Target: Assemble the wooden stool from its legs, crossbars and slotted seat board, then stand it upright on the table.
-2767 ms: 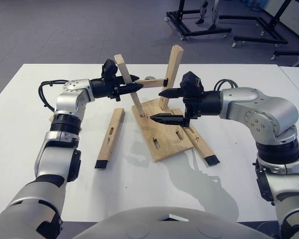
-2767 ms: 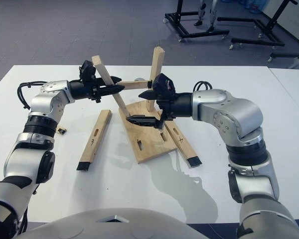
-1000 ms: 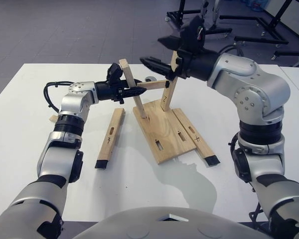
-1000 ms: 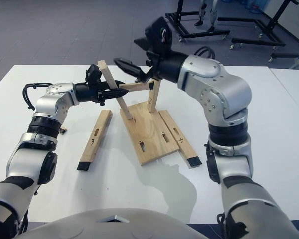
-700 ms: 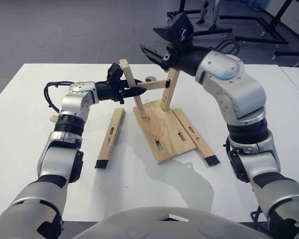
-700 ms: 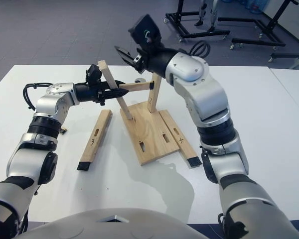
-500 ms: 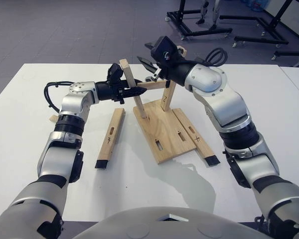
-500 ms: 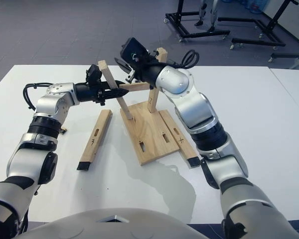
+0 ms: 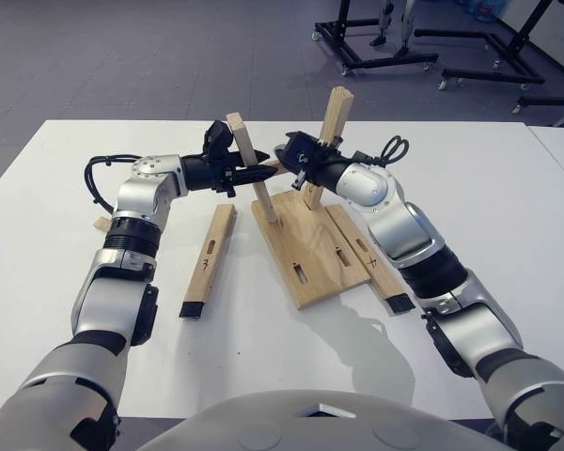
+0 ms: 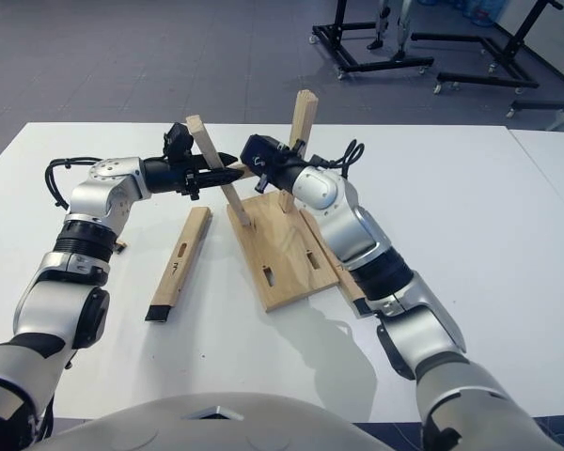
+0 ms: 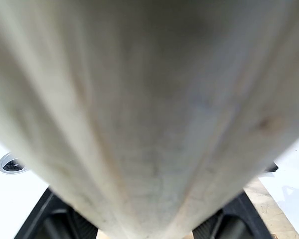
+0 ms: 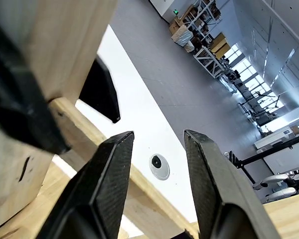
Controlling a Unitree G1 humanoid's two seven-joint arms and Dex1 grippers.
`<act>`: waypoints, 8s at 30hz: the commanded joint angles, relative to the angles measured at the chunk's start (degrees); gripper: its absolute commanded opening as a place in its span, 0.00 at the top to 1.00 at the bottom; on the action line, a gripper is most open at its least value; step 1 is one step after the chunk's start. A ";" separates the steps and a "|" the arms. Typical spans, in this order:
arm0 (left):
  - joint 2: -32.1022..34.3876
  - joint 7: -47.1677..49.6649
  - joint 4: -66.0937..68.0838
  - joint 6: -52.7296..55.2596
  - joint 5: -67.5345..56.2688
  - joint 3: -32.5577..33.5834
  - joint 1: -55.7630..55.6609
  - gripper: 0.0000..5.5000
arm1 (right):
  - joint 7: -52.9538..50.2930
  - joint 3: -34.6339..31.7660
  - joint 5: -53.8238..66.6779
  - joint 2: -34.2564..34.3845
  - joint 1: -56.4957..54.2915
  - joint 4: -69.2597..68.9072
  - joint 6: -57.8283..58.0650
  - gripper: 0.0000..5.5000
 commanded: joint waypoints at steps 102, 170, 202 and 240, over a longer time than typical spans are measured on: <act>1.31 10.25 -5.28 10.89 3.02 -11.59 9.94 0.32 | 0.34 -19.88 15.53 9.49 -7.94 -7.89 16.90 0.67; -17.44 87.86 -31.11 68.51 17.83 43.37 25.09 0.73 | -10.09 -50.85 36.57 -12.54 -14.94 -12.21 29.34 0.67; -2.29 44.75 -29.67 22.31 -1.61 15.31 -25.71 0.77 | -9.02 -54.40 49.98 -5.94 -43.58 19.19 31.32 0.67; -2.80 32.55 -30.80 19.05 -4.66 3.78 -17.48 0.77 | -25.51 -53.66 73.17 11.99 -28.18 3.92 33.40 0.20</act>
